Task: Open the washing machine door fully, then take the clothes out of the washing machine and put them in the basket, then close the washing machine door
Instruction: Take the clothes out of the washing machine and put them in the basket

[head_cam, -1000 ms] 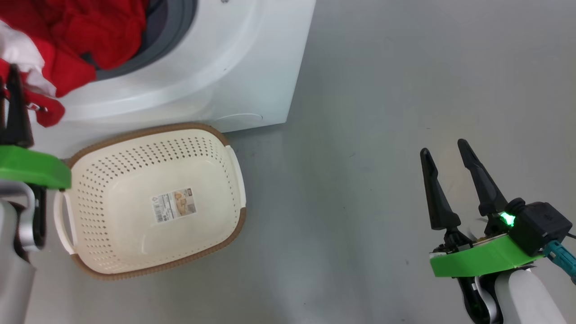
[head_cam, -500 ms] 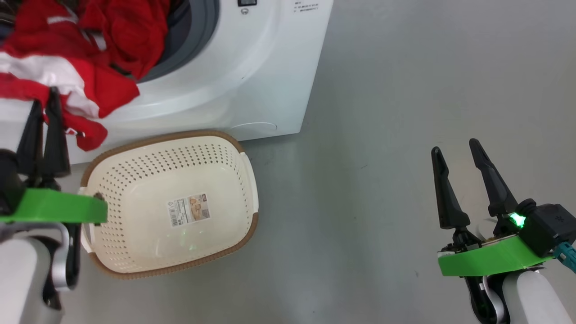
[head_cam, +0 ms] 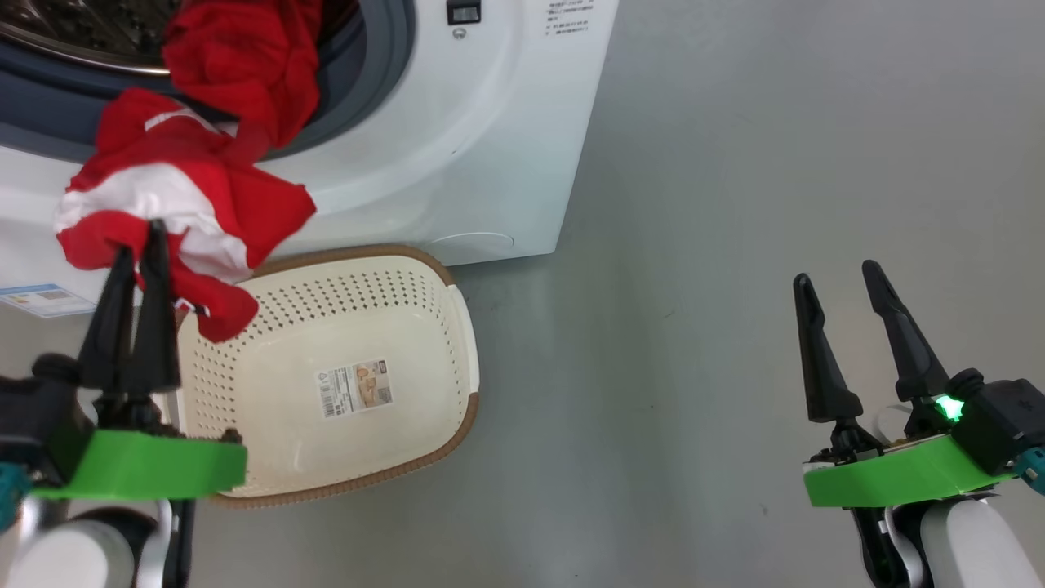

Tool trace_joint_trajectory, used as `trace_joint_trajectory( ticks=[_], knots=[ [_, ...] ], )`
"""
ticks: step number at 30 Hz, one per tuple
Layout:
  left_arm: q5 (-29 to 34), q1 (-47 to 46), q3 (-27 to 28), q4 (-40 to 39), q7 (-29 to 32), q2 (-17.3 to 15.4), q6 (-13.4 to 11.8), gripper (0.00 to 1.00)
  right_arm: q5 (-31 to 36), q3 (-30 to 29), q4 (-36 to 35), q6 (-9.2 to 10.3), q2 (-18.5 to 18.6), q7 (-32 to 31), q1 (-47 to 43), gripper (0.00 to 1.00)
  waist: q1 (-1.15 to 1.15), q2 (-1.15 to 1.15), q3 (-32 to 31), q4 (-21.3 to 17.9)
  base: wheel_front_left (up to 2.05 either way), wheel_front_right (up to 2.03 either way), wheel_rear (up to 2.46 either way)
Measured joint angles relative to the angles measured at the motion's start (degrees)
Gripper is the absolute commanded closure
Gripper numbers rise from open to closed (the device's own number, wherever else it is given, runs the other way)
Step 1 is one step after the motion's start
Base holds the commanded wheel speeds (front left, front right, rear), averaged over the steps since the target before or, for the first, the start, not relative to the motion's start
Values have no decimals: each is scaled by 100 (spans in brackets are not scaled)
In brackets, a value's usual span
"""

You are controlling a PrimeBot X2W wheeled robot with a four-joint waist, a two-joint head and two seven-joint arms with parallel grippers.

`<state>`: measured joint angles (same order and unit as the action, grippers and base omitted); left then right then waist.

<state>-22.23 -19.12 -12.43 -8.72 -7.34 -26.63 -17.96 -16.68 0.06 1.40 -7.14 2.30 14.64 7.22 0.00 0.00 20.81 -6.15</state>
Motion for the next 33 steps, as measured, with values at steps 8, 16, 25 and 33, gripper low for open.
trace_joint_trajectory(
  ticks=[8,16,25,33],
  knots=[
    [-23,298,-113,-310,80,51,-122,100,0,-80,-66,0,0,0,-2,0,0,0,77,33,0,0,0],
    [-222,271,-318,535,32,286,55,100,-18,-40,-97,0,0,0,10,0,0,0,280,-12,0,0,0],
    [-450,-137,-464,2076,-258,567,465,100,-24,55,-90,0,-1,0,21,0,0,0,432,-116,0,0,0],
    [-500,-877,-601,3774,-515,820,844,100,-22,87,-93,0,-1,0,132,0,0,0,648,-178,0,0,0]
  ],
)
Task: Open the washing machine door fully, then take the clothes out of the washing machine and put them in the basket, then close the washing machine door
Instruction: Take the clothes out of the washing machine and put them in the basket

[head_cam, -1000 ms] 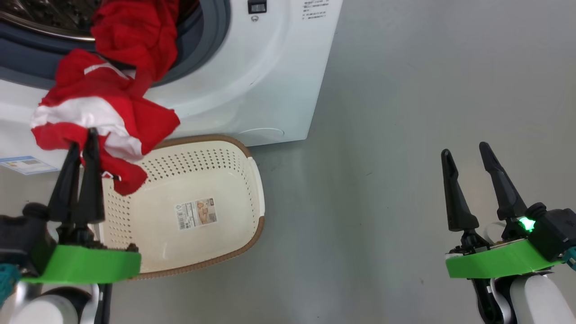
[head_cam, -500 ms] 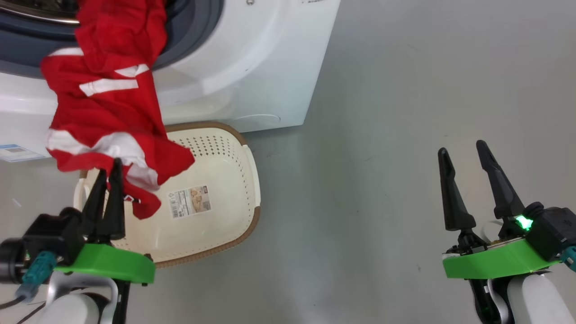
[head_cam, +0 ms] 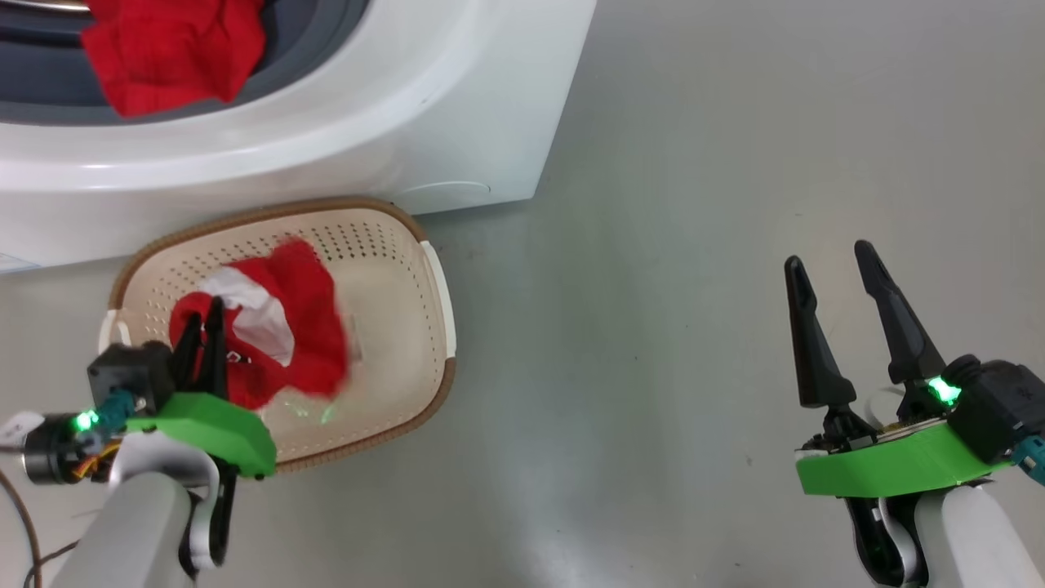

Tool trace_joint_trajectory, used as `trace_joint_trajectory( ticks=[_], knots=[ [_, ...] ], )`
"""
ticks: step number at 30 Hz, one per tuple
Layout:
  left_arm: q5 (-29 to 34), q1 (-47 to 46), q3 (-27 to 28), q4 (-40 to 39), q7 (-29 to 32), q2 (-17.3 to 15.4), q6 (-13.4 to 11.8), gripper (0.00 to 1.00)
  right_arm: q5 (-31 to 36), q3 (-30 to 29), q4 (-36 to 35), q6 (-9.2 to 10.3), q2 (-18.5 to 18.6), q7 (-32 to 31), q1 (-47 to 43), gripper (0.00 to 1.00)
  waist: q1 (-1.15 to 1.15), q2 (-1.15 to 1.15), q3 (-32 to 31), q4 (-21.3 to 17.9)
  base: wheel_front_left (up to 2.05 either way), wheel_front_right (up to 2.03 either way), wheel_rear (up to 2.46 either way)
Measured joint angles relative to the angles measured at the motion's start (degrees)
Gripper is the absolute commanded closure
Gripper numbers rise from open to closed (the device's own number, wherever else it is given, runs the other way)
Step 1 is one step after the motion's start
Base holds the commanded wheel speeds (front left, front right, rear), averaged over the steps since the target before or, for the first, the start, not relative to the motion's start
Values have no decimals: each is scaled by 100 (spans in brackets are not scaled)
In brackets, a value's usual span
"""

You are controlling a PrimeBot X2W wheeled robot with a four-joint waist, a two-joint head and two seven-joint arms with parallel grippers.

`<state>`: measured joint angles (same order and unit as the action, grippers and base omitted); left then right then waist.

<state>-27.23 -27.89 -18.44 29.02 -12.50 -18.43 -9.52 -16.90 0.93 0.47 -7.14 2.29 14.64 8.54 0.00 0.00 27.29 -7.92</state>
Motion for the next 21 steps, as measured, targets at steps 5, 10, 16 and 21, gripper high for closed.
trace_joint_trajectory(
  ticks=[5,10,16,21],
  knots=[
    [-10,-522,13,998,-100,176,235,100,7,55,-13,0,1,0,55,0,0,0,176,-56,0,0,0],
    [-35,-1020,14,1855,-147,348,409,100,8,132,-47,0,2,0,166,0,0,0,362,-130,0,0,0],
    [-60,-1487,22,2825,-172,455,561,100,7,200,-57,0,2,0,263,0,0,0,570,-232,0,0,0],
    [-105,-1791,10,3506,-136,489,653,100,5,230,-56,0,2,0,348,0,0,0,716,-329,0,0,0]
  ],
)
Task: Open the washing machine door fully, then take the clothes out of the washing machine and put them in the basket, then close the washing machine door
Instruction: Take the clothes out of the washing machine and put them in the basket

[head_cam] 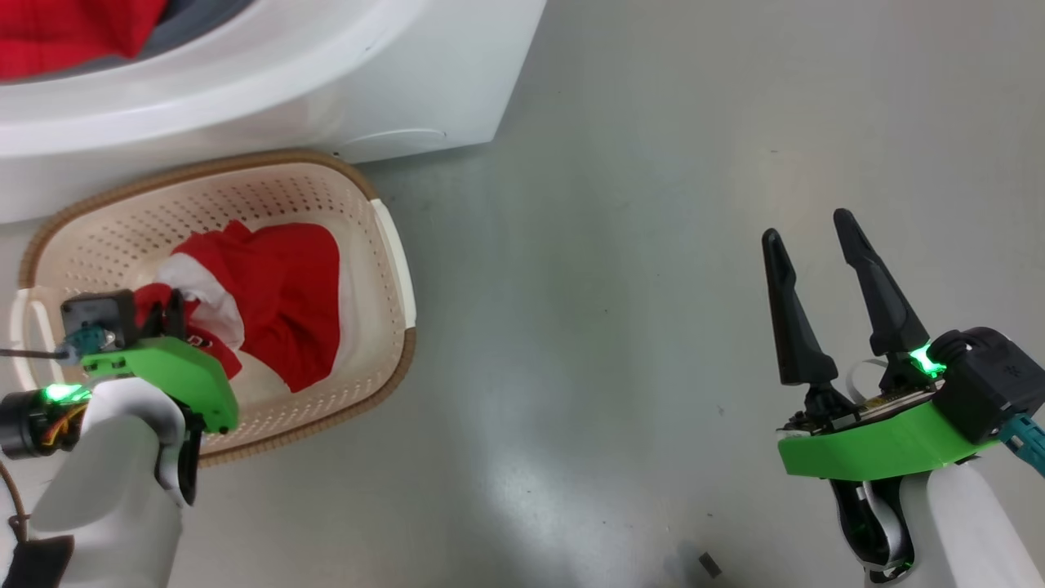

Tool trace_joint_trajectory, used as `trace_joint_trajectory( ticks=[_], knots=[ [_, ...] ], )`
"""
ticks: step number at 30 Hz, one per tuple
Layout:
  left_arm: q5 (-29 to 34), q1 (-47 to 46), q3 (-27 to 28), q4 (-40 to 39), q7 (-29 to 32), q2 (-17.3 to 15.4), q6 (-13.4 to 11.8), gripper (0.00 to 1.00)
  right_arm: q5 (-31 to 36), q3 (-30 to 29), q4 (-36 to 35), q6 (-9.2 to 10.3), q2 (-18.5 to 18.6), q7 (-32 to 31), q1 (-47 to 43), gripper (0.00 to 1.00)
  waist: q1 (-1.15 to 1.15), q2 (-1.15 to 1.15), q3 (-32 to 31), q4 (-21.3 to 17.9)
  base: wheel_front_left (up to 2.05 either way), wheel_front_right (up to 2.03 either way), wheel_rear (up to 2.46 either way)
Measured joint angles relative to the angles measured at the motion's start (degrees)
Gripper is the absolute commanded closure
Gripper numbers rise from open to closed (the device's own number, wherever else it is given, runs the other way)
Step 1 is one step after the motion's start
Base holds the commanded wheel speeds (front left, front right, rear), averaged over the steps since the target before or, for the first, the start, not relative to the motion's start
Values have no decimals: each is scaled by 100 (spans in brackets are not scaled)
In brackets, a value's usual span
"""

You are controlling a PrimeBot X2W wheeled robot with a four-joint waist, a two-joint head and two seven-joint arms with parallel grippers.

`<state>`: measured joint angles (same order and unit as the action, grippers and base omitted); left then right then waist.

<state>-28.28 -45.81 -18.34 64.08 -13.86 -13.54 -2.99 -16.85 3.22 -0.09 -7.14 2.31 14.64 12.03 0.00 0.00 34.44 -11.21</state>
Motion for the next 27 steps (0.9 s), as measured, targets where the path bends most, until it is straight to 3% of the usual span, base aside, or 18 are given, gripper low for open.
trace_joint_trajectory(
  ticks=[12,14,15,17,18,27],
  knots=[
    [-176,-258,15,853,545,26,110,100,-40,123,13,0,0,0,37,0,0,0,282,-182,0,0,0],
    [-200,-265,16,878,591,37,111,61,-40,123,22,0,0,0,84,0,0,0,310,-190,0,0,0],
    [-200,-267,16,886,595,43,111,51,-40,122,22,0,0,0,125,0,0,0,321,-191,0,0,0],
    [-209,-270,16,902,597,49,158,6,-40,122,20,0,0,0,161,0,0,0,334,-186,0,0,0],
    [-209,-271,14,906,597,55,158,0,-40,122,21,0,0,0,161,0,0,0,337,-181,0,0,0],
    [-247,-364,-23,954,550,80,259,0,-41,113,66,0,1,0,161,0,0,0,249,-128,0,0,0]
  ],
)
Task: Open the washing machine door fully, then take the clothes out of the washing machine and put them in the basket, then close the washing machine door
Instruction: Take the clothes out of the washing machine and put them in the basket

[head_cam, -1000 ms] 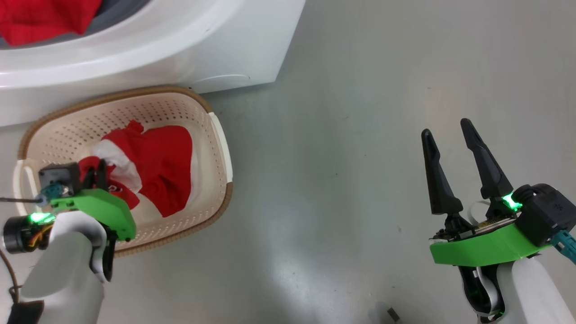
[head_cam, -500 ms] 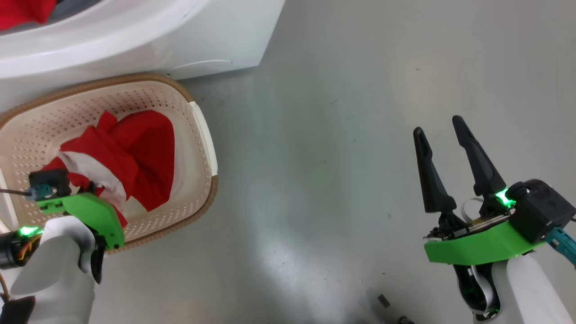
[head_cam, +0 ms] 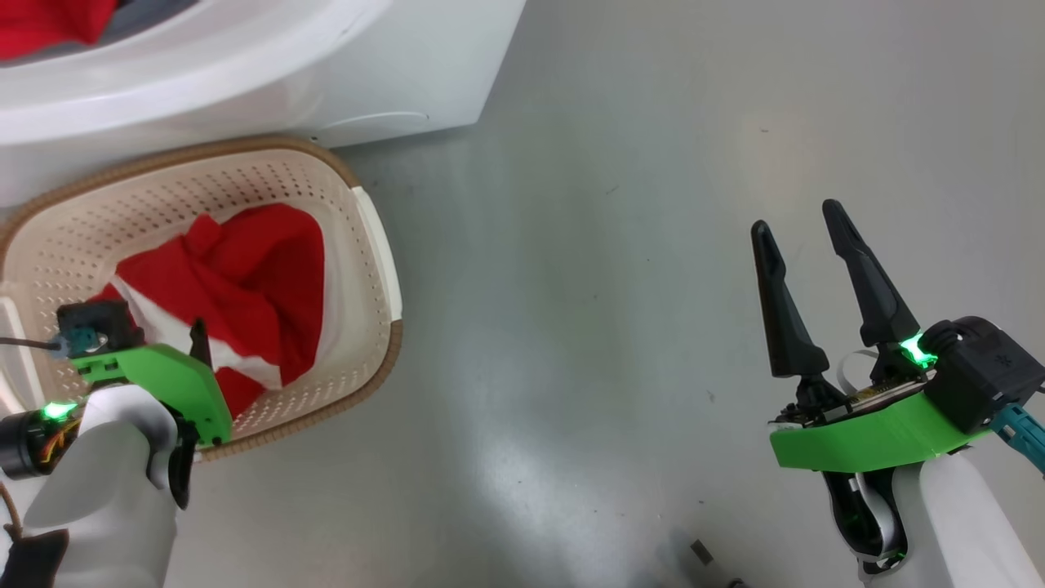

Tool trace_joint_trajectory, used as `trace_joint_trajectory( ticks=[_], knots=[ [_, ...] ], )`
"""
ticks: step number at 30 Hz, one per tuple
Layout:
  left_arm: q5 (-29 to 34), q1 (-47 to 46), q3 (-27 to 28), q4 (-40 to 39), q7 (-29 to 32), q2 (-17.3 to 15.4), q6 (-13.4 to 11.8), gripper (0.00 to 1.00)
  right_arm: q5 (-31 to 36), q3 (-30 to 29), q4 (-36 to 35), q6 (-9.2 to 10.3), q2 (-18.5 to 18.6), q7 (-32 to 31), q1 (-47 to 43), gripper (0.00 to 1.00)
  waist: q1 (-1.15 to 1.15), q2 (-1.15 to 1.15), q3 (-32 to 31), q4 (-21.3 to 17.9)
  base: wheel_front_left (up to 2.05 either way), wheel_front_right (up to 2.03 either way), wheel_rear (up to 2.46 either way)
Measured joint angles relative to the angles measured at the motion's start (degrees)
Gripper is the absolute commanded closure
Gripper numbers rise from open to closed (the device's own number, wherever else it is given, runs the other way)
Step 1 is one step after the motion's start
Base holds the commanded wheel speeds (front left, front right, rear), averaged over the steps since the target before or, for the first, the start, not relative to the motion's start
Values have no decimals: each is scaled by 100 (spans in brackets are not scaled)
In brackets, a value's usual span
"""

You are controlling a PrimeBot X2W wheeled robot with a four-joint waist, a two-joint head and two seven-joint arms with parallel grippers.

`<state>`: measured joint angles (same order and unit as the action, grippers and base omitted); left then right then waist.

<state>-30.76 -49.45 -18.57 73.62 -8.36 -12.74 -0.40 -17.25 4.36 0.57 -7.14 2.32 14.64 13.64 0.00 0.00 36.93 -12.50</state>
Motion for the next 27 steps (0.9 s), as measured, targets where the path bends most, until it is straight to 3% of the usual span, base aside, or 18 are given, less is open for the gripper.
trace_joint_trajectory(
  ticks=[16,27],
  knots=[
    [-118,299,-16,-348,-570,196,205,0,79,-138,148,0,1,0,-49,0,0,0,-627,245,0,0,0],
    [80,1227,156,-2020,-594,255,35,0,380,-323,325,0,9,0,-299,0,0,0,-1180,453,0,0,0]
  ],
)
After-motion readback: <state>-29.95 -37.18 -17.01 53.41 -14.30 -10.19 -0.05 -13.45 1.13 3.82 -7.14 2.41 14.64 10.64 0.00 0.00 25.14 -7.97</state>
